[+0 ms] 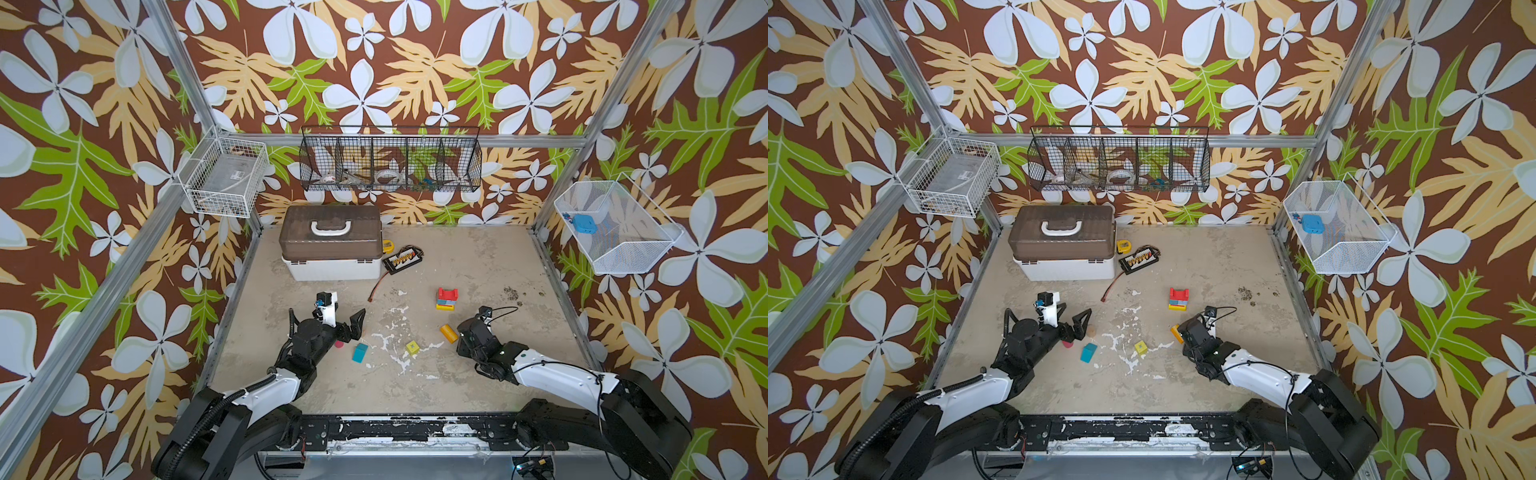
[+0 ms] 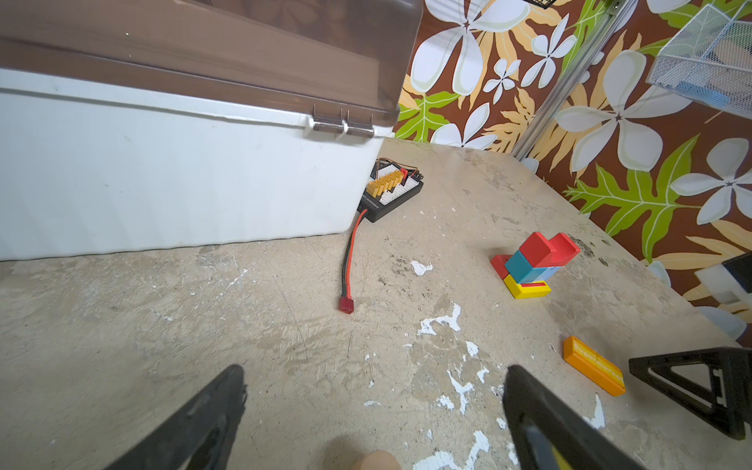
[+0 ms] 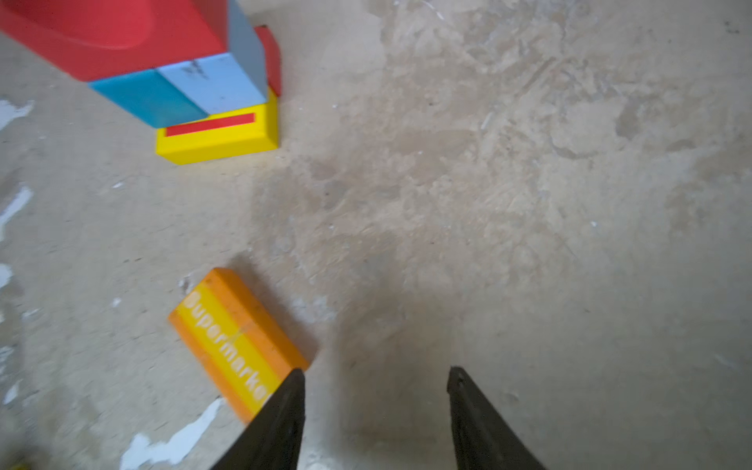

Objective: Build the wood block tower
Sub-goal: 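Move the open right gripper over the orange Supermarket block nearer the robot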

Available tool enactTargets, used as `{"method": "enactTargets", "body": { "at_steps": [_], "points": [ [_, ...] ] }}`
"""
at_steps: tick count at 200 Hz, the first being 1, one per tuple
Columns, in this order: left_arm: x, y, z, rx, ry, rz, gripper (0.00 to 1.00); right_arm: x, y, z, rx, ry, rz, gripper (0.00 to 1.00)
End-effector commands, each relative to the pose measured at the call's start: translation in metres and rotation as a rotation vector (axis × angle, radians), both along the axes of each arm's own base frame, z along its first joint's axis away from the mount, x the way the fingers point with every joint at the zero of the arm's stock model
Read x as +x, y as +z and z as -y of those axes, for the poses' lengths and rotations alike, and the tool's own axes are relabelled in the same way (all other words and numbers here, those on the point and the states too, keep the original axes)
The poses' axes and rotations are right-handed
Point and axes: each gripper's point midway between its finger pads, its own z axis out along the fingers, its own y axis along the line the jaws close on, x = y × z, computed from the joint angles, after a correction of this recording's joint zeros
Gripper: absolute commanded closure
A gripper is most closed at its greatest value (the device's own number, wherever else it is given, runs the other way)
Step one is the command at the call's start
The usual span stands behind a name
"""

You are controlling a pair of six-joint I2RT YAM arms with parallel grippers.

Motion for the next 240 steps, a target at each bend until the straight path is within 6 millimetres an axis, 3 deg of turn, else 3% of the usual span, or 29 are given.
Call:
{"method": "enactTargets", "body": {
  "at_steps": [1,34,62,163,185,211,240],
  "points": [
    [0.003,0.009,0.001,-0.017,0.002,0.029,0.0,-0.001,0.006,-0.015,0.002,0.062,0.015,0.4],
    [0.003,0.009,0.0,-0.016,0.005,0.03,0.0,-0.006,-0.011,-0.034,-0.029,0.11,-0.044,0.43],
    [0.002,0.01,0.001,-0.016,0.001,0.034,0.0,-0.001,-0.022,-0.022,-0.133,0.05,-0.078,0.47],
    [0.003,0.009,0.003,-0.016,-0.008,0.029,0.0,0.004,-0.015,0.002,-0.13,-0.023,-0.049,0.46],
    [0.002,0.009,0.003,-0.017,-0.009,0.029,0.0,0.006,-0.011,-0.008,-0.096,0.033,-0.037,0.4],
    [0.002,0.009,0.003,-0.018,-0.012,0.03,0.0,0.006,0.002,-0.025,-0.054,0.115,0.016,0.23],
    [0.002,0.009,0.003,-0.019,-0.012,0.031,0.0,0.012,0.011,-0.027,-0.083,0.131,0.032,0.1]
  ]
}}
